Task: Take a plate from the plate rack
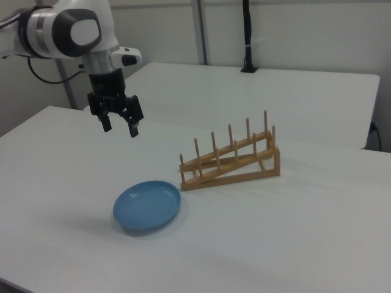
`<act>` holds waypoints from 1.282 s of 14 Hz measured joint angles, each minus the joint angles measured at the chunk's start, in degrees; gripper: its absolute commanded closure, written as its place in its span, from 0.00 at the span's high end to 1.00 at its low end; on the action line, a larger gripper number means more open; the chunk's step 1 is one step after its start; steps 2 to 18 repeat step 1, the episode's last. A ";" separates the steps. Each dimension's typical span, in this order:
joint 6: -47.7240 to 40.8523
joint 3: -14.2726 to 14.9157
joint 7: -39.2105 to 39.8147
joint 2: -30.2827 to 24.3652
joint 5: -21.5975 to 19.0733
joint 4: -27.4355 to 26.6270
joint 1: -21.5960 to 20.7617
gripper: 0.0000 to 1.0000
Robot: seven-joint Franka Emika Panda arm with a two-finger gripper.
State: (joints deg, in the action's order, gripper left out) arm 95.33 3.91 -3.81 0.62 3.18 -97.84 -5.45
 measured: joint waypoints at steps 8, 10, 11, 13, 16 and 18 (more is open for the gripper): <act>-0.07 -0.14 -0.89 -0.23 0.00 -0.05 0.13 1.00; -0.07 -0.14 -0.89 -0.23 0.00 -0.05 0.13 1.00; -0.07 -0.14 -0.89 -0.23 0.00 -0.05 0.13 1.00; -0.07 -0.14 -0.89 -0.23 0.00 -0.05 0.13 1.00; -0.07 -0.14 -0.89 -0.23 0.00 -0.05 0.13 1.00; -0.07 -0.14 -0.89 -0.23 0.00 -0.05 0.13 1.00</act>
